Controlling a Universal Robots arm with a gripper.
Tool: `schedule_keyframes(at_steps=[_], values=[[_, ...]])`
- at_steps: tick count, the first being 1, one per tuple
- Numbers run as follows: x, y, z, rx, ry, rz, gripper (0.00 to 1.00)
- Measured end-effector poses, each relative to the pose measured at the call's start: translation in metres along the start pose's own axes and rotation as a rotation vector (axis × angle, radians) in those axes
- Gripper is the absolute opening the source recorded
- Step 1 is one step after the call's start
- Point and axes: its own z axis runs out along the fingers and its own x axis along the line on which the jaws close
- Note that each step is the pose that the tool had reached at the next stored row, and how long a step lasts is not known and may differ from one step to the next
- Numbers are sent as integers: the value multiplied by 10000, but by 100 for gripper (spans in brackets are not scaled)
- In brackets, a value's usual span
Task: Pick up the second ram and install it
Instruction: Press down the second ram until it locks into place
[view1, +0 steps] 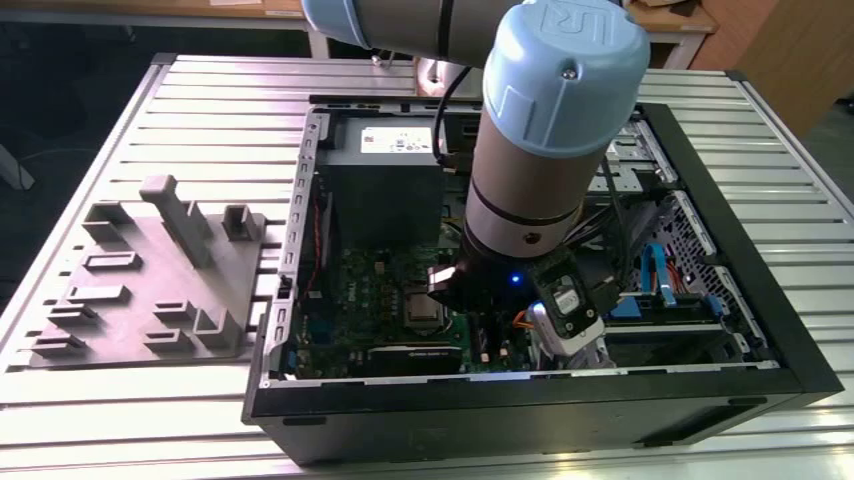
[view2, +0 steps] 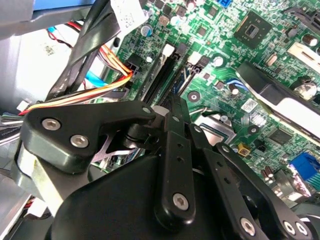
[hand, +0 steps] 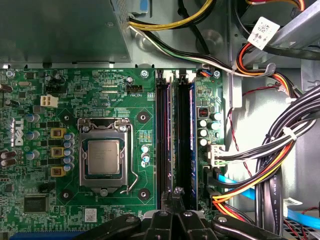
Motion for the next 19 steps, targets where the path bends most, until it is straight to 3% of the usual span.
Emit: schedule_keyframes(at_steps=[19], values=[[1,-2,45,-24,-1,0,10]])
